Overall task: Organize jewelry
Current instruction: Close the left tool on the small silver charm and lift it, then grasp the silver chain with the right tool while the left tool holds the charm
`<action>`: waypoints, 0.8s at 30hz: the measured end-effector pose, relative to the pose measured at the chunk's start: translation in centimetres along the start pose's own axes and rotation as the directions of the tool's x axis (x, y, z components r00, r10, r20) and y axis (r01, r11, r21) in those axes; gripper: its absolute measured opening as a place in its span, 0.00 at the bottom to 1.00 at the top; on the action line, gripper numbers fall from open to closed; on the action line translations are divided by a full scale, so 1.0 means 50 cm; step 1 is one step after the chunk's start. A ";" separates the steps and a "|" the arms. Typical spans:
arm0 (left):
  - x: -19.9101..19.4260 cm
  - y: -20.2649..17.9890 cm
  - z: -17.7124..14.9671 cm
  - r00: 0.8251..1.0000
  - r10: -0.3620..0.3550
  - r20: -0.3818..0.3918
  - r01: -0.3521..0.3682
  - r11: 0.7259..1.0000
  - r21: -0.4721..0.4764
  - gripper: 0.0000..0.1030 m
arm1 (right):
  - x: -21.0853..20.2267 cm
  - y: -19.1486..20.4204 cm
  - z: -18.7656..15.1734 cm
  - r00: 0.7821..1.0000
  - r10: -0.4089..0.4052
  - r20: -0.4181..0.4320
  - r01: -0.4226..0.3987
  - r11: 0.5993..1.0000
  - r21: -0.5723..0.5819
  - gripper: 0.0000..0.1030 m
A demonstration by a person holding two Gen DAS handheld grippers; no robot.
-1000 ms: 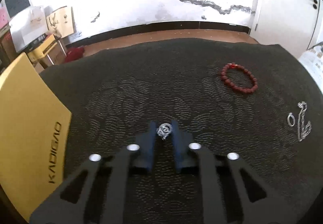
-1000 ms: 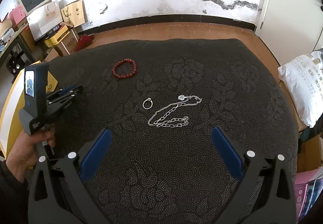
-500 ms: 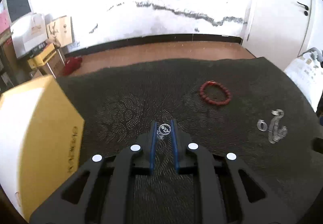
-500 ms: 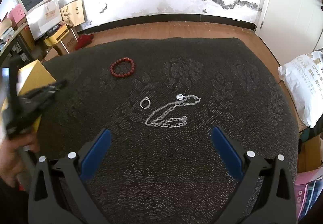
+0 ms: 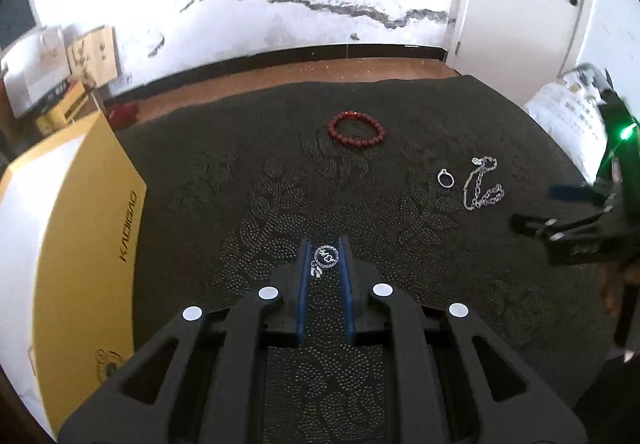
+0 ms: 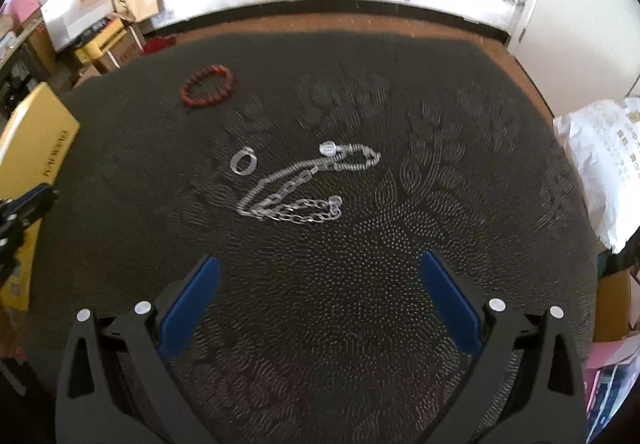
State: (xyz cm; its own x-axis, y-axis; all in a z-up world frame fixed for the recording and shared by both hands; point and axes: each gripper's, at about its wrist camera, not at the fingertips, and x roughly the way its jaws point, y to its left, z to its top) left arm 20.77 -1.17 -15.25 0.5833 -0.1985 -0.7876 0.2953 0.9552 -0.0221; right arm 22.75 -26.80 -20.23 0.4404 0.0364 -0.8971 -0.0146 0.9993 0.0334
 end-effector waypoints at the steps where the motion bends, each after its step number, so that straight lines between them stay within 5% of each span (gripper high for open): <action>1: 0.003 0.001 0.001 1.000 -0.009 -0.007 0.009 1.000 -0.009 0.13 | 0.017 0.003 0.001 1.000 -0.002 -0.007 0.002 1.000 -0.010 0.94; 15: 0.008 0.021 0.011 0.999 -0.030 -0.034 0.027 0.997 -0.075 0.13 | 0.088 -0.010 0.056 0.988 0.057 0.145 -0.041 0.993 -0.111 0.91; 16: 0.010 0.026 0.010 0.999 -0.028 -0.039 0.024 0.997 -0.078 0.13 | 0.083 -0.010 0.060 0.986 0.064 0.152 -0.048 0.993 -0.106 0.80; 17: 0.011 0.030 0.008 0.999 -0.026 -0.045 0.022 0.996 -0.087 0.13 | 0.080 -0.009 0.065 0.986 0.062 0.156 -0.046 0.993 -0.105 0.57; 20: 0.012 0.038 0.010 0.998 -0.031 -0.051 0.026 0.995 -0.099 0.13 | 0.070 -0.014 0.068 0.988 0.062 0.141 -0.052 0.996 -0.073 0.08; 24: 0.008 0.043 0.015 0.999 -0.024 -0.047 0.019 0.995 -0.101 0.13 | 0.065 -0.001 0.061 0.990 0.042 0.131 -0.031 0.996 -0.088 0.08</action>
State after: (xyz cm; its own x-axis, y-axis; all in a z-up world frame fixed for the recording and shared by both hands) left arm 22.20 0.63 -15.15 0.5397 -0.2106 -0.8151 0.2281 0.9686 -0.0992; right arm 26.92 -26.74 -21.83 0.5533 0.0779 -0.8293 -0.1073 0.9940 0.0218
